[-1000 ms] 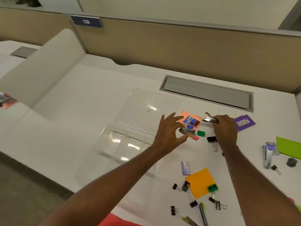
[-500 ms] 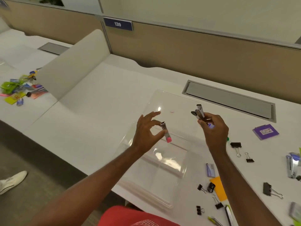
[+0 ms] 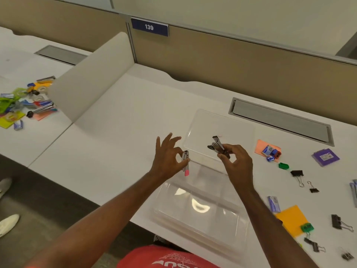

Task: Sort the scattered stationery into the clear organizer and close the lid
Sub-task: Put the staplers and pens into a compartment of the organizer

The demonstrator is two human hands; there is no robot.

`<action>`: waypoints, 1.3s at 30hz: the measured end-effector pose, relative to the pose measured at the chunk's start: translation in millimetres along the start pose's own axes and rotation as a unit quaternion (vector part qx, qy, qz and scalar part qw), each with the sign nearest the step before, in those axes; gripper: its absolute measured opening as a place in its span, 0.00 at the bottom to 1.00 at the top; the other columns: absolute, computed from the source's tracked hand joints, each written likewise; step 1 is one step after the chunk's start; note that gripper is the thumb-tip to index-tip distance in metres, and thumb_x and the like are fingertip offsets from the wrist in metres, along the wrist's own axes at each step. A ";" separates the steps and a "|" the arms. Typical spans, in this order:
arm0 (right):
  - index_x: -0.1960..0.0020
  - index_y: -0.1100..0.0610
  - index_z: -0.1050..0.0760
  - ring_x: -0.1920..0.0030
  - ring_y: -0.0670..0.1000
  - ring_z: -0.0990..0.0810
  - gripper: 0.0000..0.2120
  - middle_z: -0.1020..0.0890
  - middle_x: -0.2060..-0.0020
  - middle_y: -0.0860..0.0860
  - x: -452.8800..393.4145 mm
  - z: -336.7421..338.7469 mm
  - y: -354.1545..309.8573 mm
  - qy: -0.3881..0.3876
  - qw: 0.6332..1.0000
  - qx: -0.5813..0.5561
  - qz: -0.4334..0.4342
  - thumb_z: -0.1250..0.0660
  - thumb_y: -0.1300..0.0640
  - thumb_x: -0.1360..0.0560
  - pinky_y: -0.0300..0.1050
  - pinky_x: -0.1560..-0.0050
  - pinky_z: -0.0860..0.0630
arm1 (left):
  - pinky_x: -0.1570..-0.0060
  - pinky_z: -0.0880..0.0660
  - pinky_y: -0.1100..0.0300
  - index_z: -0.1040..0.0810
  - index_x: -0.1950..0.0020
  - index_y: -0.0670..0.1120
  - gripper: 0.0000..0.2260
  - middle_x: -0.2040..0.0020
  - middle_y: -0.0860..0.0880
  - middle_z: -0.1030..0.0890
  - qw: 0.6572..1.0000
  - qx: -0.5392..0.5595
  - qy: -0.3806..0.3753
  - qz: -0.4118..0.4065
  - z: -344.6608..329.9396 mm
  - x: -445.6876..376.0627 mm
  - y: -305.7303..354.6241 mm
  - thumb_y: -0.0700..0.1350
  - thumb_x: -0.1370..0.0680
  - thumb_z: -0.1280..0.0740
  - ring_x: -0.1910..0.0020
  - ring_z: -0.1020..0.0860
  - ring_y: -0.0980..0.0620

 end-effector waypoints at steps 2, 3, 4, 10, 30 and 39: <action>0.43 0.50 0.20 0.49 0.45 0.21 0.15 0.18 0.51 0.43 3.2 -5.9 -3.8 0.005 1.000 0.016 -0.002 0.24 0.57 0.29 0.44 0.45 0.24 | 0.25 0.54 0.35 0.17 0.57 0.50 0.14 0.27 0.49 0.29 0.998 -0.039 -0.047 -0.018 -13.8 -6.6 -0.1 0.60 0.27 0.28 0.21 0.44 0.46; 0.43 0.50 0.20 0.49 0.45 0.21 0.15 0.18 0.51 0.43 5.1 -8.3 -4.9 0.008 1.000 0.024 -0.004 0.24 0.57 0.29 0.44 0.46 0.23 | 0.25 0.55 0.35 0.17 0.57 0.50 0.15 0.26 0.49 0.30 0.995 -0.062 -0.070 -0.029 -21.3 -8.9 0.0 0.62 0.27 0.30 0.20 0.46 0.46; 0.43 0.50 0.19 0.49 0.45 0.21 0.15 0.18 0.51 0.43 7.2 -10.2 -5.3 0.010 0.999 0.030 -0.007 0.24 0.57 0.29 0.44 0.46 0.23 | 0.25 0.56 0.35 0.16 0.56 0.50 0.16 0.25 0.49 0.31 0.992 -0.082 -0.087 -0.040 -28.0 -10.7 0.2 0.63 0.27 0.31 0.20 0.47 0.46; 0.43 0.49 0.20 0.49 0.43 0.22 0.15 0.18 0.51 0.41 25.1 -22.8 1.1 0.013 0.997 0.057 -0.041 0.24 0.56 0.29 0.47 0.45 0.23 | 0.25 0.52 0.34 0.16 0.56 0.51 0.16 0.26 0.48 0.29 0.993 -0.072 -0.072 -0.066 -38.8 -12.4 -0.4 0.63 0.26 0.32 0.21 0.43 0.44; 0.34 0.47 0.23 0.23 0.54 0.40 0.18 0.30 0.26 0.51 25.7 -123.9 -29.2 -0.225 0.938 0.250 0.087 0.29 0.53 0.24 0.56 0.21 0.49 | 0.22 0.55 0.44 0.37 0.22 0.51 0.27 0.20 0.50 0.39 0.990 0.129 -0.064 0.007 -48.3 8.7 -41.5 0.62 0.18 0.51 0.20 0.46 0.52; 0.23 0.50 0.37 0.20 0.52 0.47 0.27 0.42 0.21 0.52 15.3 -88.4 -7.5 -0.153 0.949 0.275 0.025 0.37 0.46 0.20 0.51 0.21 0.51 | 0.21 0.58 0.49 0.41 0.20 0.51 0.27 0.19 0.51 0.42 0.992 0.109 -0.063 -0.026 -55.2 -11.2 -22.3 0.59 0.18 0.45 0.20 0.49 0.53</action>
Point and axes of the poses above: each hand's wrist, its own x-axis away from the middle knuckle, its own z-axis out of the back of the hand, y = z × x, the point moved 9 cm from there along -x, towards the middle knuckle
